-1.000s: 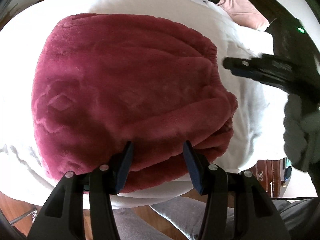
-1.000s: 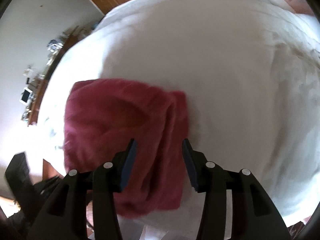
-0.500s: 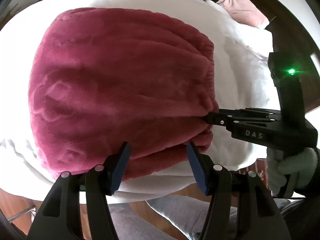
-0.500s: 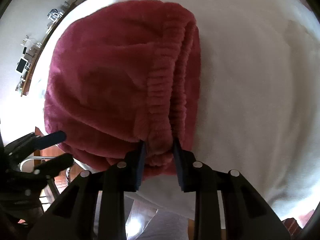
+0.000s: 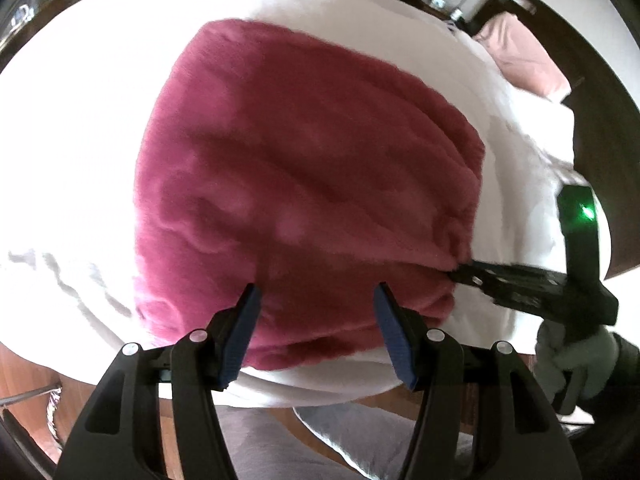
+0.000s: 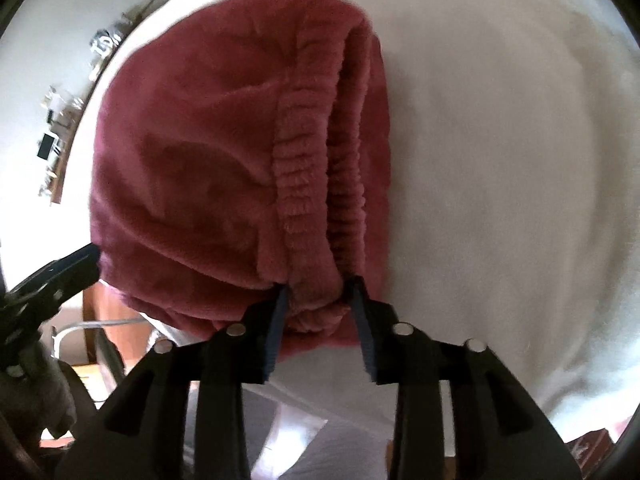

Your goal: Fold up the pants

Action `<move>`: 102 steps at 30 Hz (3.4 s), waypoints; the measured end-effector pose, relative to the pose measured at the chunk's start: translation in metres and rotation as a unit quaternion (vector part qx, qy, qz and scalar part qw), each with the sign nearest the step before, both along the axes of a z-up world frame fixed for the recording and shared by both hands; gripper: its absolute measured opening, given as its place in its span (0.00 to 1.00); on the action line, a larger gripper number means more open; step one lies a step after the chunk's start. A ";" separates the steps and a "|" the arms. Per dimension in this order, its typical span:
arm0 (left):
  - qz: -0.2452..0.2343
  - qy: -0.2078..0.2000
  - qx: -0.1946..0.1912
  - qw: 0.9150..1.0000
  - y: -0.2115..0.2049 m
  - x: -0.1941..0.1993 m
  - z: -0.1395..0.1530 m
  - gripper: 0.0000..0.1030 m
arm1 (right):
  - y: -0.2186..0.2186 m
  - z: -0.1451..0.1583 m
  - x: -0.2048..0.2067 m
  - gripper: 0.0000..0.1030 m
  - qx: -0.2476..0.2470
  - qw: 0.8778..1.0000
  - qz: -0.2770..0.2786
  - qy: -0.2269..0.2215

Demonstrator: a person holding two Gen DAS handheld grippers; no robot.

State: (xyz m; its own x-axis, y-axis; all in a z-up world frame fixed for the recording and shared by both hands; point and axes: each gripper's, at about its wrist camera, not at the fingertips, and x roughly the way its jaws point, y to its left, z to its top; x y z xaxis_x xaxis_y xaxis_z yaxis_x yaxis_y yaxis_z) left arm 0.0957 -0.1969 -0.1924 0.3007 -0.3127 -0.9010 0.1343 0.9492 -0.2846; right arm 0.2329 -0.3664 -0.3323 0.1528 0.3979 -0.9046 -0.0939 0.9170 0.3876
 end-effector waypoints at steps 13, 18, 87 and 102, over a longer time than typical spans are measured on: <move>0.043 -0.029 -0.010 0.999 0.058 0.067 0.023 0.77 | -0.028 0.062 0.024 0.72 0.061 0.993 -0.089 -0.046; 0.036 -0.020 -0.016 0.999 0.076 0.094 0.015 0.79 | -0.026 0.040 0.048 0.77 0.071 0.990 -0.121 -0.027; -0.190 -0.041 -0.056 0.979 0.012 0.158 0.052 0.39 | -0.062 0.081 -0.010 0.50 0.108 0.957 -0.260 -0.072; -0.182 -0.101 -0.032 0.978 -0.039 0.188 0.103 0.39 | -0.109 0.123 0.004 0.50 0.117 0.951 -0.256 -0.126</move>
State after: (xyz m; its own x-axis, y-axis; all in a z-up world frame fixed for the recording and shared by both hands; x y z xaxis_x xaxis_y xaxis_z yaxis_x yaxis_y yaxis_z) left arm 0.2839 -0.2356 -0.0892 0.3279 -0.4861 -0.8100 0.5195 0.8089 -0.2752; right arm 0.2367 -0.4754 -0.2095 0.5814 0.3987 -0.7092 0.2251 0.7588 0.6112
